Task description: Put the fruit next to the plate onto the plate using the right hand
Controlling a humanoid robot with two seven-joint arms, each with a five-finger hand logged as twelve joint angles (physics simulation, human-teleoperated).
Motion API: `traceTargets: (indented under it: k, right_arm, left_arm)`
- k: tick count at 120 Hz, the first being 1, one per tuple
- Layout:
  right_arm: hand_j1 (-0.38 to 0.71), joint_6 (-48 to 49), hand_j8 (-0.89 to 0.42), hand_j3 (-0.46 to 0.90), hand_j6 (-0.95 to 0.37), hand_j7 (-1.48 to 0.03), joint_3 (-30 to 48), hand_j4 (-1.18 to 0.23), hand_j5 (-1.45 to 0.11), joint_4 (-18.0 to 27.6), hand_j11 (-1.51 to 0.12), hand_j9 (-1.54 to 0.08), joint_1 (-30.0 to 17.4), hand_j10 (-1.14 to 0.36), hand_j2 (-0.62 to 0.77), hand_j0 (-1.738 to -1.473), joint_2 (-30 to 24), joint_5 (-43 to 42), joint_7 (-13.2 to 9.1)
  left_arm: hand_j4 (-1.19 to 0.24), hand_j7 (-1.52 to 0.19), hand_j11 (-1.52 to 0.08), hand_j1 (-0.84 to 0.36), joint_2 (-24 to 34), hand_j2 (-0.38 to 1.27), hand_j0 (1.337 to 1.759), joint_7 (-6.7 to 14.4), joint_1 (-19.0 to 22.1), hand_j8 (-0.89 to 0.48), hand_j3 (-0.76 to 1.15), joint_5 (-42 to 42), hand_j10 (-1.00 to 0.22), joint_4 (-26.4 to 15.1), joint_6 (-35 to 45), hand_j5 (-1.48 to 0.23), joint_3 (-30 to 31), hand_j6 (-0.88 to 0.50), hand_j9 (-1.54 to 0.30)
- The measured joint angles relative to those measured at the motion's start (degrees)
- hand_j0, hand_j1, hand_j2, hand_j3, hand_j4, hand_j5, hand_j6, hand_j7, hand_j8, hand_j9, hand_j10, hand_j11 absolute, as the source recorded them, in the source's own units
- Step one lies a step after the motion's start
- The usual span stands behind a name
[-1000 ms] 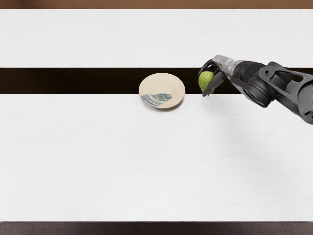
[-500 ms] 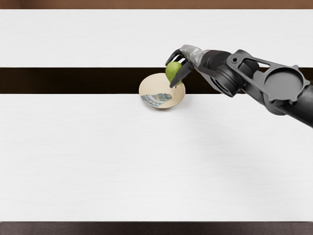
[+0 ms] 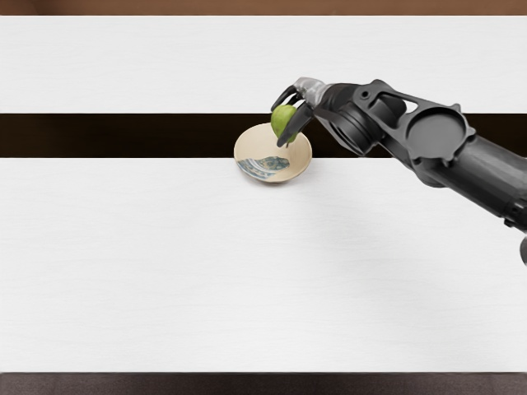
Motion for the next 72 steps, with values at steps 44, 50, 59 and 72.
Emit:
traceTargets:
  k: [44,50,59,72]
  right_arm:
    - [-0.11,-0.5,-0.16,0.0,-0.14,-0.44,0.0,-0.23,-0.45,-1.0,-0.44,-0.45,0.3,-0.27,0.13,-1.653,1.8,0.3,0.1]
    - [-0.16,-0.6,-0.12,0.0,-0.11,-0.35,0.0,-0.18,-0.35,-0.9,-0.34,-0.35,0.4,-0.21,0.1,-1.654,1.9,0.3,0.1]
    - [-0.22,-0.4,-0.09,0.0,-0.08,-0.24,0.0,-0.13,-0.24,-0.9,-0.24,-0.24,0.7,-0.15,0.07,-1.655,1.9,0.7,0.1]
    - [-0.27,-0.1,-0.05,0.0,-0.05,-0.14,-0.1,-0.08,-0.14,-0.7,-0.14,-0.14,1.2,-0.09,0.04,-1.657,2.0,1.8,0.1]
  left_arm:
    - [-0.01,-0.02,-0.02,0.33,0.0,0.0,1.658,0.0,0.0,-0.01,0.0,0.0,-0.01,0.0,0.0,-0.02,0.0,-0.01,-0.02]
    - [-0.01,-0.02,-0.02,0.33,0.0,0.0,1.658,0.0,0.0,-0.01,0.0,0.0,-0.01,0.0,0.0,-0.02,0.0,-0.01,-0.02]
    - [-0.01,-0.02,-0.02,0.33,0.0,0.0,1.658,0.0,0.0,-0.01,0.0,0.0,-0.01,0.0,0.0,-0.02,0.0,-0.01,-0.02]
    - [-0.01,-0.02,-0.02,0.33,0.0,0.0,1.658,0.0,0.0,-0.01,0.0,0.0,-0.01,0.0,0.0,-0.02,0.0,-0.01,-0.02]
